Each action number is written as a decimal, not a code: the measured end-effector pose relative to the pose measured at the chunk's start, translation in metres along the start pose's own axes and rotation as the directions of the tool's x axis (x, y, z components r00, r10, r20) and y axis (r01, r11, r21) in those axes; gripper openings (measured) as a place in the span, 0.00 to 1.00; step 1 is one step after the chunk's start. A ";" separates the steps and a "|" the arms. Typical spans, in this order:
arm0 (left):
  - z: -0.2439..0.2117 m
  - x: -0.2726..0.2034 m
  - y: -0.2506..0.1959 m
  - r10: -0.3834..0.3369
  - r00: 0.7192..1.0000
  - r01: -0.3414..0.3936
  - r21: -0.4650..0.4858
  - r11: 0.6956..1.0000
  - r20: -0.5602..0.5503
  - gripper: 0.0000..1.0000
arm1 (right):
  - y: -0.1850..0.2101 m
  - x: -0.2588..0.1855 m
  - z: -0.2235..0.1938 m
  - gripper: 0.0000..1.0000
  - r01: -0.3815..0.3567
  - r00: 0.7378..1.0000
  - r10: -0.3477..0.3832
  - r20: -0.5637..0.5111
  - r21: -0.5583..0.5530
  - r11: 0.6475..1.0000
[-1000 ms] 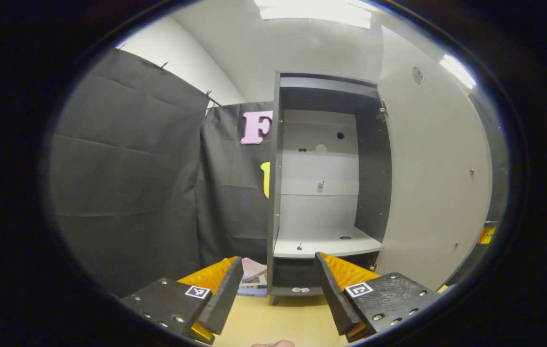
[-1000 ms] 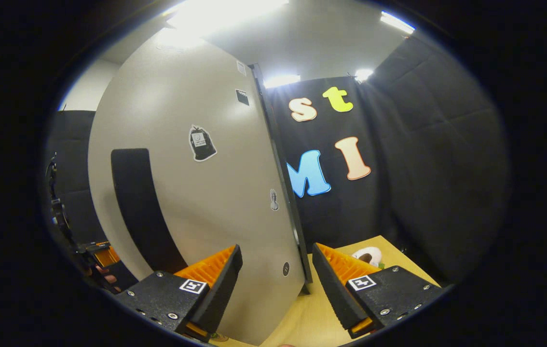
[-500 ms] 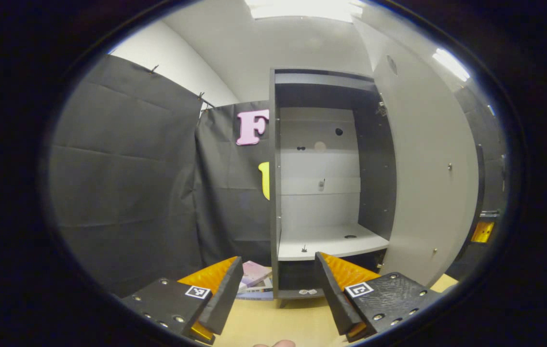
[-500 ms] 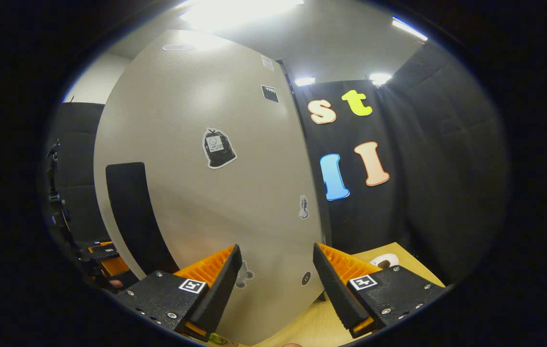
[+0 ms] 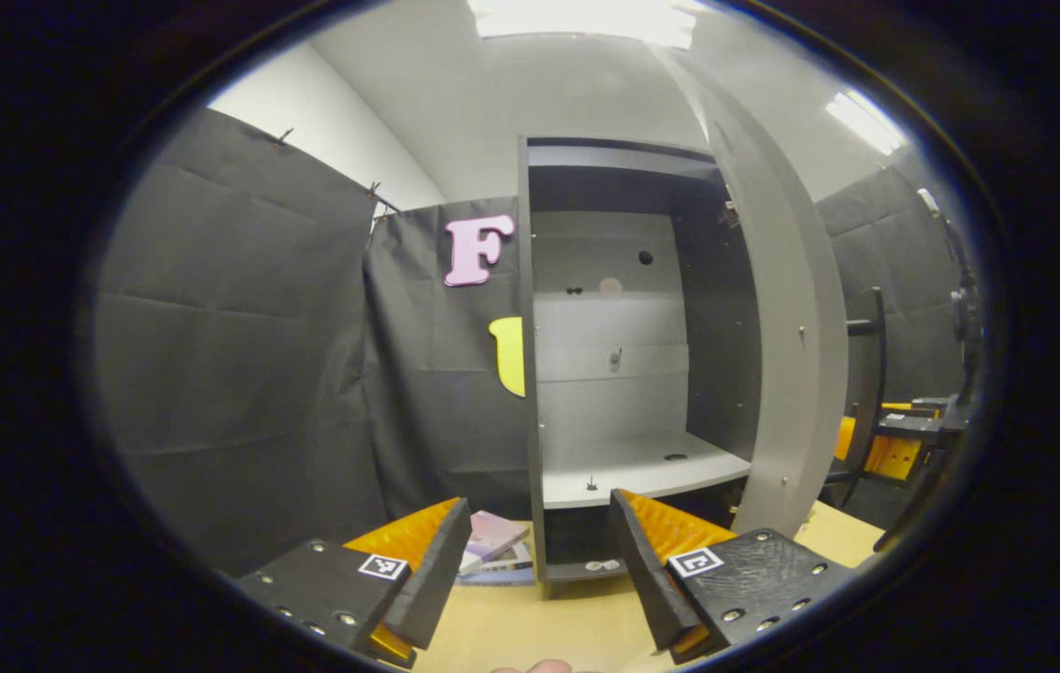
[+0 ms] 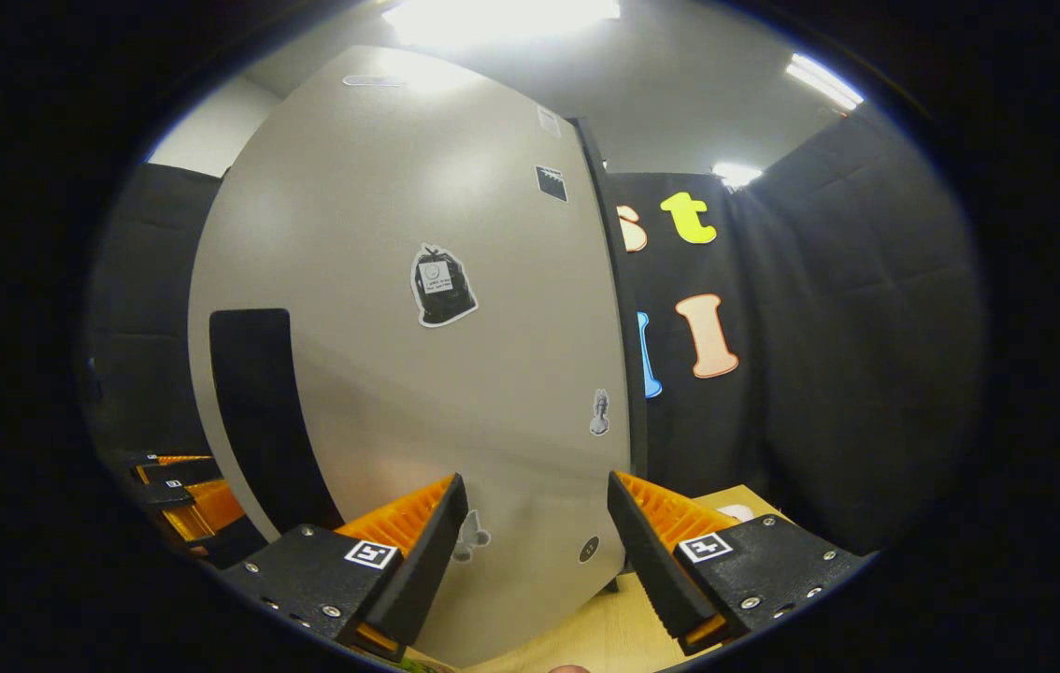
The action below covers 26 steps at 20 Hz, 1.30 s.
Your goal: Open the cabinet door with the right hand, grasp the bottle in the cabinet with the left hand and place it on the coaster, then close the cabinet door with the right hand.
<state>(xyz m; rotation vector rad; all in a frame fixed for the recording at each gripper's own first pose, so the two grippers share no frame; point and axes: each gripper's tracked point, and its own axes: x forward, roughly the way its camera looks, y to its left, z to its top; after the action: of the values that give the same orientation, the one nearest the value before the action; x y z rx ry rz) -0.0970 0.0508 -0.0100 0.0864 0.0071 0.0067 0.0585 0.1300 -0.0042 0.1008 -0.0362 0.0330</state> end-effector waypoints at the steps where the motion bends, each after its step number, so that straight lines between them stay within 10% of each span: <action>1: -0.001 0.002 0.001 0.006 1.000 -0.006 -0.001 1.000 -0.005 0.85 | 0.005 0.002 0.000 0.93 -0.015 1.000 0.015 -0.006 -0.007 1.000; 13: 0.020 0.018 0.003 0.057 0.998 -0.057 0.028 0.998 0.024 0.82 | -0.039 0.022 0.003 0.96 0.041 0.998 -0.043 -0.041 -0.048 0.998; 26: 0.030 0.039 -0.051 -0.058 0.997 0.059 -0.014 0.998 0.059 0.92 | -0.069 0.028 -0.011 0.95 0.048 0.992 -0.053 -0.112 -0.049 0.998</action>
<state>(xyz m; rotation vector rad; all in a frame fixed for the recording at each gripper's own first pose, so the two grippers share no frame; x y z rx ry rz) -0.0577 -0.0020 0.0157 0.0710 -0.0493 -0.0543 0.0890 0.0637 -0.0210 0.0535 0.0793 -0.0129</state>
